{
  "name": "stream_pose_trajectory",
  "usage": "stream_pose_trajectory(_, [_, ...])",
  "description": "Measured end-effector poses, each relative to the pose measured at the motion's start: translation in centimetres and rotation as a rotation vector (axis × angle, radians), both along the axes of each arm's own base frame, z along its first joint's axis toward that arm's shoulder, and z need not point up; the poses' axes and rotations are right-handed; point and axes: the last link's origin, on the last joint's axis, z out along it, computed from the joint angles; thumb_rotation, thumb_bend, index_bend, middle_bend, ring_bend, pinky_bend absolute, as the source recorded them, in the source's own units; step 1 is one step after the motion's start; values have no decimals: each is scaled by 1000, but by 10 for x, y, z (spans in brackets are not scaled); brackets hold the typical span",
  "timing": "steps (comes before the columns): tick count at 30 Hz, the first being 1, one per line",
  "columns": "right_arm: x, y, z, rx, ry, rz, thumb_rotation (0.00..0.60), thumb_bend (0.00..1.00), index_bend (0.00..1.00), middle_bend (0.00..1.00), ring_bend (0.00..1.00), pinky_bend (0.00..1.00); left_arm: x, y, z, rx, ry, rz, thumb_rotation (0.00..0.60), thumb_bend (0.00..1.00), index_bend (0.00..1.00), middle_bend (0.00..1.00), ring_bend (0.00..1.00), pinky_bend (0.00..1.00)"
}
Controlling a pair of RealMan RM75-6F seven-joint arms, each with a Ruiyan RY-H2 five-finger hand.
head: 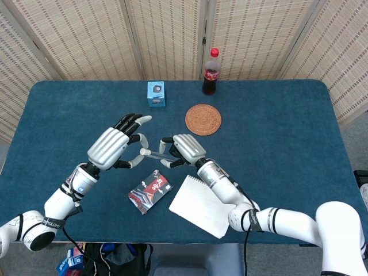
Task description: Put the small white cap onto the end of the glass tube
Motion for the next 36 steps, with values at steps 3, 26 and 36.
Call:
stream_pose_trajectory(3, [-1, 0, 1, -3, -1, -2, 600, 701, 855, 1000, 1000, 1000, 0, 0, 0, 0, 1, 0, 600, 424, 521, 52, 0, 0])
stream_pose_trajectory(26, [0, 0, -2, 2, -3, -1, 600, 701, 855, 1000, 1000, 1000, 0, 0, -5, -4, 6, -6, 600, 424, 520, 53, 0, 0])
stream_pose_trajectory(36, [0, 0, -2, 4, 1, 0, 600, 701, 855, 1000, 1000, 1000, -1, 1, -5, 3, 21, -8, 600, 424, 521, 53, 0, 0])
